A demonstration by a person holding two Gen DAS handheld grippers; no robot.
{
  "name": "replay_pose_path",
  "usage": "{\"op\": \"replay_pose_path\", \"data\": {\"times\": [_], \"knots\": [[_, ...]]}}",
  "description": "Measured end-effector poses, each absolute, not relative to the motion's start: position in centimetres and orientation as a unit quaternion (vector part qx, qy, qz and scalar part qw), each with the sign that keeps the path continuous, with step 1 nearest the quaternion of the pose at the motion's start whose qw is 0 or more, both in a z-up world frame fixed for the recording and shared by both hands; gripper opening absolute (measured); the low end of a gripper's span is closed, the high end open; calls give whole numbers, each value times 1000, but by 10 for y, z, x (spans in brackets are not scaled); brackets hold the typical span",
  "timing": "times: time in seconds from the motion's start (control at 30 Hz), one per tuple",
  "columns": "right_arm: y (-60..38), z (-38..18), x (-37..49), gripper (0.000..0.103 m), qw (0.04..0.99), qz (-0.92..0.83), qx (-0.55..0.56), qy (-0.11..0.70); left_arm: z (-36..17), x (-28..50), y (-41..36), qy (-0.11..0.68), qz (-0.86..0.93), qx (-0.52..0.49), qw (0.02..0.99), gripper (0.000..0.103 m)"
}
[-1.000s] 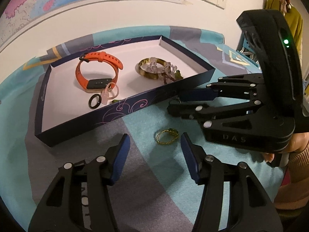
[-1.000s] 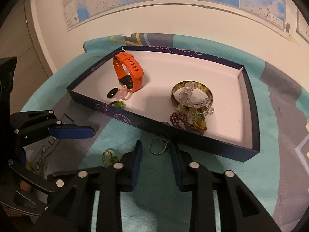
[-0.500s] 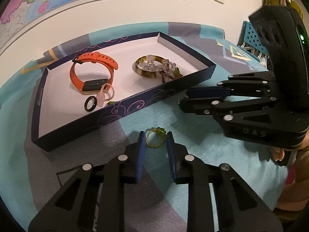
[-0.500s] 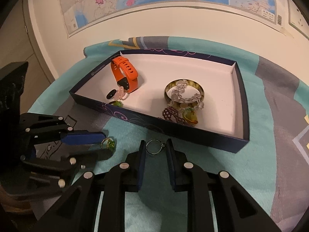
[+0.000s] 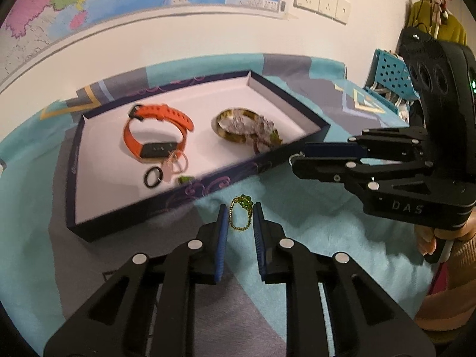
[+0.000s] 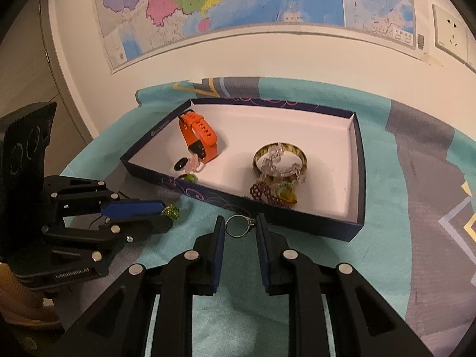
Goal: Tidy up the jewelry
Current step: 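Carry gold ring into box with left gripper while right gripper carries silver ring to bangle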
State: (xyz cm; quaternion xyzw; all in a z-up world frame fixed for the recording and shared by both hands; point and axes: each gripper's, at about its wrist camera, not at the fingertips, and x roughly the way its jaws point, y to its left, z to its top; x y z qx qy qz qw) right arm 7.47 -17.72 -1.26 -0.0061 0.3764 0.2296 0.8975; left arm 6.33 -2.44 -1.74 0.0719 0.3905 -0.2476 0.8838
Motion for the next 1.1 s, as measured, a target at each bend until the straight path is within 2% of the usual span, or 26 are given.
{"op": "replay_pose_path", "data": {"times": [1.1], "knots": [[-175, 2, 87, 19, 902, 237, -9, 362, 0, 84, -20, 374, -232, 57, 896, 17]]}}
